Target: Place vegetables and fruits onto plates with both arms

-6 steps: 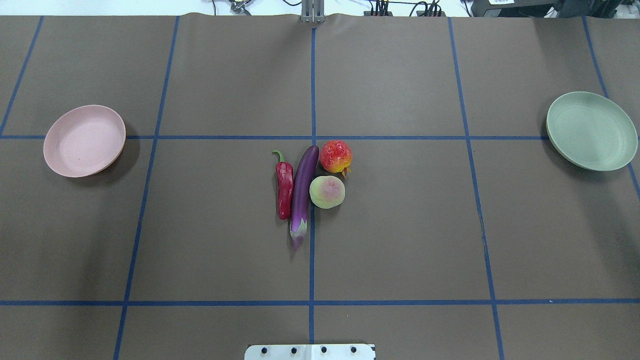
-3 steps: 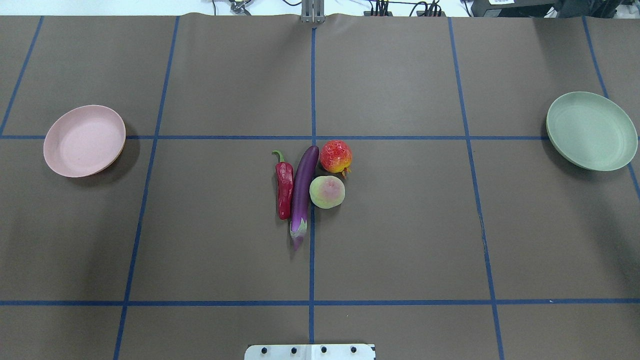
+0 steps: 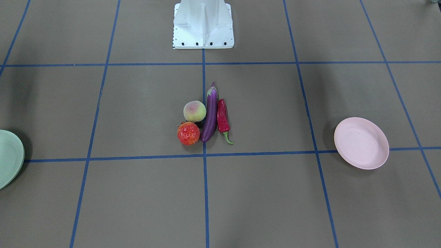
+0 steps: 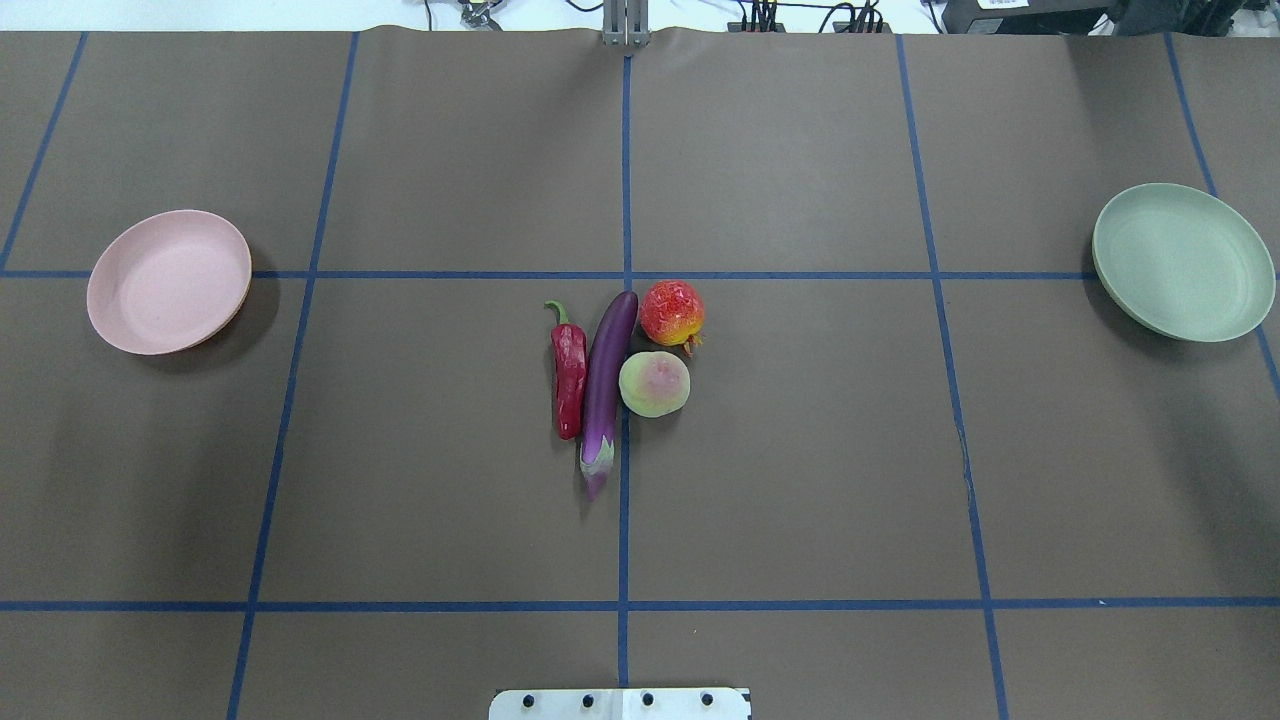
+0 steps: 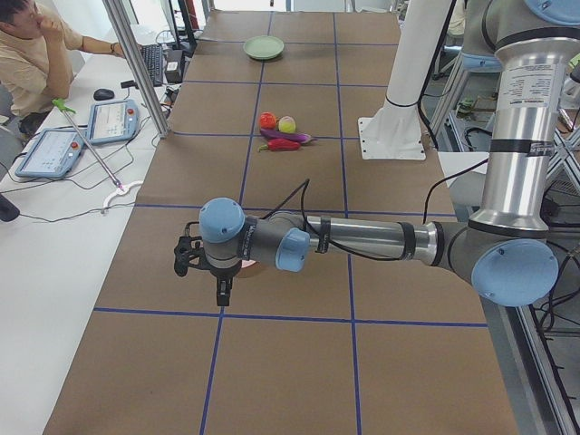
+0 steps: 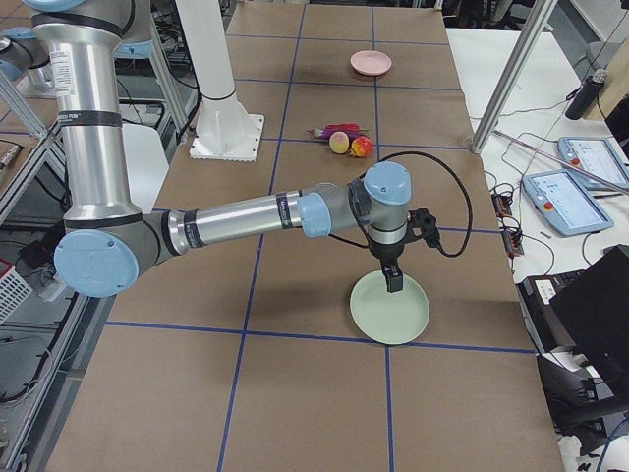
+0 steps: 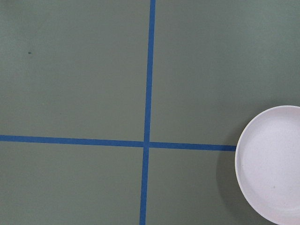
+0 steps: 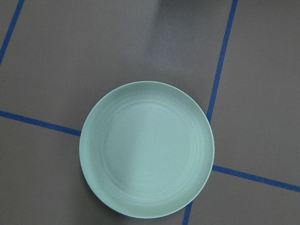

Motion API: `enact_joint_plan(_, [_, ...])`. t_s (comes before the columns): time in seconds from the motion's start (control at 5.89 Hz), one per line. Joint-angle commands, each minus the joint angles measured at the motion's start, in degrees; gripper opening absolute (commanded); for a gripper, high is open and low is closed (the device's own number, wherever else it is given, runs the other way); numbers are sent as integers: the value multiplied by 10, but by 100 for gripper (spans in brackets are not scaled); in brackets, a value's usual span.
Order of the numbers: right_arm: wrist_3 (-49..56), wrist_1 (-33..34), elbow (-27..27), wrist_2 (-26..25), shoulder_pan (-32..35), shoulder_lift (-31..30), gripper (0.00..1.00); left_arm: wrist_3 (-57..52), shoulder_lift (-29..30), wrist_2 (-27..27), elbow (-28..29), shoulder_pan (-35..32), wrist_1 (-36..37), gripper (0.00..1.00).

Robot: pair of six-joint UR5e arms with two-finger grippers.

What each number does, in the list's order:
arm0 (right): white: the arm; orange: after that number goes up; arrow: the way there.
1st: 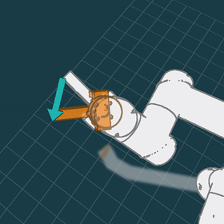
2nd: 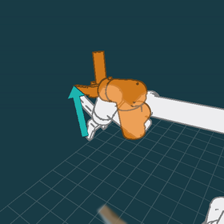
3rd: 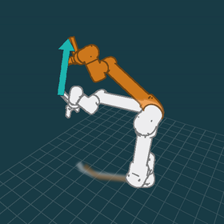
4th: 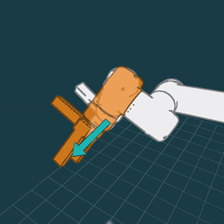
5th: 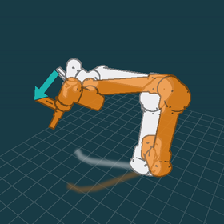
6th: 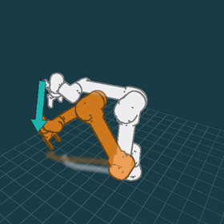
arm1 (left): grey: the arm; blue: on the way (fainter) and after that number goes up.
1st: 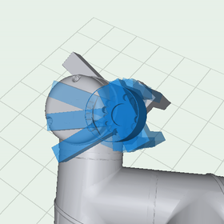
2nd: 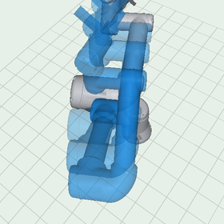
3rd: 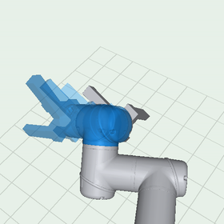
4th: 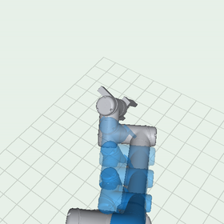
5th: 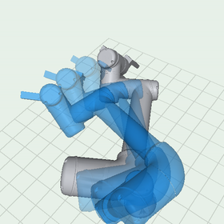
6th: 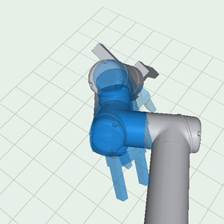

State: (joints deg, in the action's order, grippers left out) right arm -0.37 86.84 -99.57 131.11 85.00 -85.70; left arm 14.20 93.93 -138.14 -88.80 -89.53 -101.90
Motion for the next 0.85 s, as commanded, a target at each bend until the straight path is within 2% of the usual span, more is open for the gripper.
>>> enact_joint_plan(0.0, [-1,-5,2,18,-18,17,100,1,12,-2,14,1,-19,100])
enact_joint_plan(0.17, [-2,-36,-2,46,-28,16,100,0,13,-1,18,1,-36,100])
enact_joint_plan(0.34, [-82,-100,2,75,-58,17,100,4,15,-2,15,4,-84,100])
enact_joint_plan(0.51, [-129,-144,3,75,-109,40,100,6,14,1,21,4,-120,100])
enact_joint_plan(0.68, [-219,-148,-4,77,-142,82,100,7,33,5,27,35,-117,100])
